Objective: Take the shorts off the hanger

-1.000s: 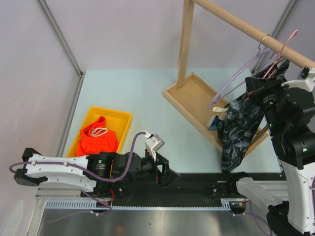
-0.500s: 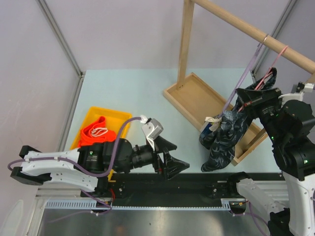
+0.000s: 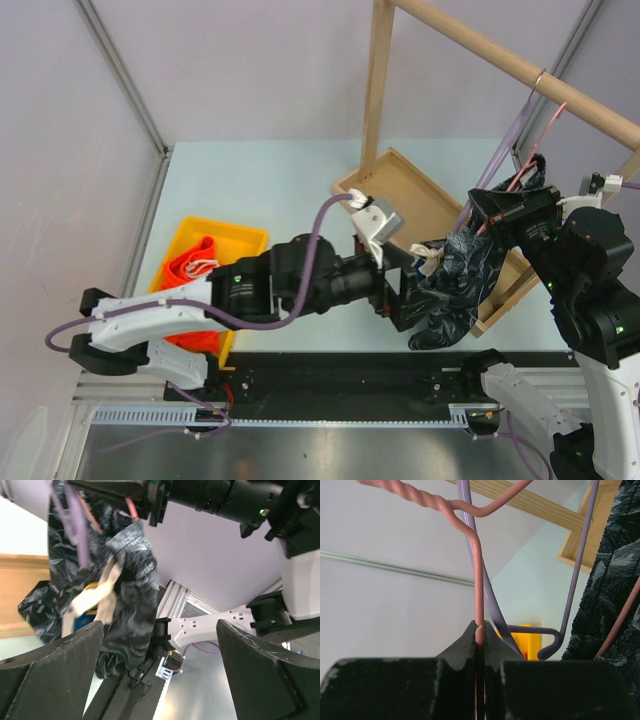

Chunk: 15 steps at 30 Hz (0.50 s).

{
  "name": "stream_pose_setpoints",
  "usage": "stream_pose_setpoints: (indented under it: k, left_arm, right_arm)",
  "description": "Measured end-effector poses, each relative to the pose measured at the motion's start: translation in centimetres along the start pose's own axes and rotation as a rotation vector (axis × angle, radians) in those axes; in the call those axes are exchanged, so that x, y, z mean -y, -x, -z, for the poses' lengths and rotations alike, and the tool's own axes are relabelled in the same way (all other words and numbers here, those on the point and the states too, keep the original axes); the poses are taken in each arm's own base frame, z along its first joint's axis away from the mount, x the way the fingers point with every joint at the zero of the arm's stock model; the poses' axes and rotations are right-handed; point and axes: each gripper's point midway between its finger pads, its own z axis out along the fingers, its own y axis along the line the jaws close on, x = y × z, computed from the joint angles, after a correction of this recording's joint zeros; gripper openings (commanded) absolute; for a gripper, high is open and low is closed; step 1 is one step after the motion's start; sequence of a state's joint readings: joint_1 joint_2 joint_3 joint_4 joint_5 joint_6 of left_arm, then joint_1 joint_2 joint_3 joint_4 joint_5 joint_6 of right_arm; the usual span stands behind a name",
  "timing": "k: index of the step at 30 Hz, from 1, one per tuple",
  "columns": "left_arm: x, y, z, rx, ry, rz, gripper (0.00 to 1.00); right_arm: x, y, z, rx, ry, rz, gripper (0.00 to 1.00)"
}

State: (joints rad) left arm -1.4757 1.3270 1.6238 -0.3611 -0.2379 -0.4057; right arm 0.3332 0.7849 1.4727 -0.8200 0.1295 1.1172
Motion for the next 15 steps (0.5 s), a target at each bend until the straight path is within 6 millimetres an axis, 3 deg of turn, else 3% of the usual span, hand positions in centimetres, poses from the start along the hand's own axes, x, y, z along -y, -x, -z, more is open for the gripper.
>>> stream_pose_setpoints:
  k: [6,9,11,15]
  left_arm:
    - [0.7,0.0,-3.2,-0.038,-0.009,-0.035,1.00]
    - [0.5,1.0,-4.3,-0.028,0.000,-0.040,0.99]
    - [0.1,1.5,-4.8,-0.022,0.009,-0.042,0.95]
    - [-0.7,1.3,-5.9,-0.028,0.026,-0.045,0.73]
  right_arm:
    - [-0.2,-0.3,0.1,-0.015,0.009,0.000,0.00]
    - [-0.2,-0.4,0.2,-0.022,0.013,-0.004,0.00]
    - [-0.3,-0.5,0.4,-0.024,0.018,-0.007,0.00]
    - [-0.6,-0.6,0.9,-0.036,0.038,-0.010,0.00]
